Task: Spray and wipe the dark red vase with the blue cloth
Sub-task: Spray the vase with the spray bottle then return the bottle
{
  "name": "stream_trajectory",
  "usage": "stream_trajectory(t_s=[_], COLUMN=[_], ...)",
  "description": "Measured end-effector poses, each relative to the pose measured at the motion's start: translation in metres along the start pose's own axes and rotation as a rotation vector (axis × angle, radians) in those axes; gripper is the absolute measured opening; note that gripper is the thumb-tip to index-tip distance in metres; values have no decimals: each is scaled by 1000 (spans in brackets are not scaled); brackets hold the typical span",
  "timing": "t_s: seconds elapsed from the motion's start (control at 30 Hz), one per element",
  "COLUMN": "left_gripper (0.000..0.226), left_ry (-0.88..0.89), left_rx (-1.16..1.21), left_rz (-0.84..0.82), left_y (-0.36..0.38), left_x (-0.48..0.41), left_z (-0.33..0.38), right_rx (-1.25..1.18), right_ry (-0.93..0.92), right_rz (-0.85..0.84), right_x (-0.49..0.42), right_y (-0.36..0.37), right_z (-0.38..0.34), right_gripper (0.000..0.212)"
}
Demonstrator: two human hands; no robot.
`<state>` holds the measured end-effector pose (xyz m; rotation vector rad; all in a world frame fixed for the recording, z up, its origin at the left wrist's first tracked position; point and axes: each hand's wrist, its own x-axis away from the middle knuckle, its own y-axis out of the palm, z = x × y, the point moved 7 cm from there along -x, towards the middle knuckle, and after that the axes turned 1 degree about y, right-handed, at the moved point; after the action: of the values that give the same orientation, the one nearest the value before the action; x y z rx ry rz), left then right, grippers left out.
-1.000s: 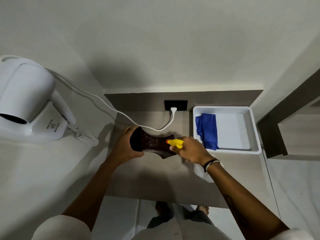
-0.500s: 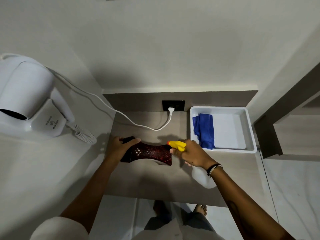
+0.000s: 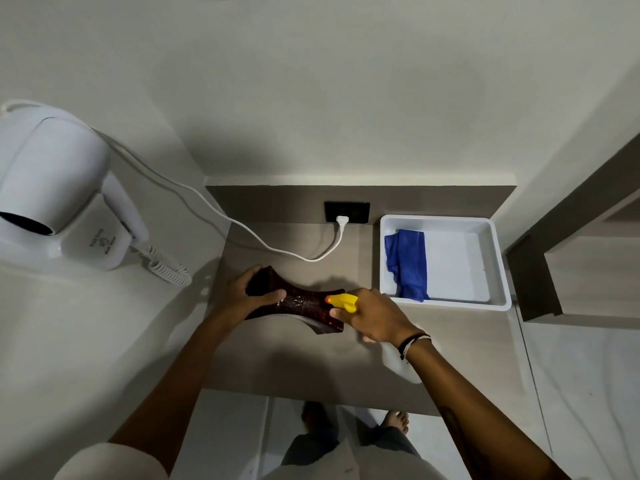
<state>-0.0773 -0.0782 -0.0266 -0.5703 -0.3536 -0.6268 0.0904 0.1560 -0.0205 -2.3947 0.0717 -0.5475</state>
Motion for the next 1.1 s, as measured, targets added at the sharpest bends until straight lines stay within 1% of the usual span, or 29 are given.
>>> stream_trajectory(t_s=[0.07, 0.13, 0.2, 0.27, 0.33, 0.43, 0.47, 0.5, 0.6, 0.67, 0.77, 0.87, 0.97, 1.03, 1.1], left_gripper=[132, 138, 135, 122, 105, 52, 42, 40, 50, 62, 76, 89, 113, 117, 128], left_ry=[83, 191, 269, 322, 306, 96, 20, -50, -212, -249, -256, -196, -78, 5, 30], left_rx=[-173, -355, -403, -419, -420, -297, -241, -191, -66, -36, -19, 29, 5, -21, -46], left_rz=[-56, -105, -103, -16, 54, 149, 183, 208, 252, 255, 240, 192, 124, 52, -2], left_y=[0, 4, 5, 3, 0, -4, -6, -6, -9, -11, -11, -9, -6, -2, 0], left_x=[2, 6, 8, 10, 11, 8, 6, 6, 6, 5, 3, 1, -2, -2, -4], left_z=[0, 4, 8, 14, 18, 13, 11, 8, -1, -7, -10, -8, -3, -2, -5], right_rx=[-23, -72, -53, -67, -110, -147, -144, -133, -74, -27, 53, 99, 192, 188, 156], right_ry=[57, 92, 100, 101, 50, -87, -128, -160, -218, -219, -184, -116, -26, 37, 75], right_rz=[-3, -14, -8, 23, 21, -20, -19, -16, -3, 18, 83, 83, 79, 89, 66], right_x=[3, 5, 6, 6, 7, 12, 14, 15, 14, 11, 4, 0, 2, 6, 8], right_y=[-2, -4, -6, -10, -11, -10, -10, -9, -4, 0, 1, 0, -3, -6, -7], right_z=[16, 26, 30, 31, 25, 3, -5, -12, -30, -38, -41, -27, -2, 12, 21], right_gripper=[40, 42, 45, 45, 45, 47, 46, 45, 45, 43, 43, 49, 55, 52, 46])
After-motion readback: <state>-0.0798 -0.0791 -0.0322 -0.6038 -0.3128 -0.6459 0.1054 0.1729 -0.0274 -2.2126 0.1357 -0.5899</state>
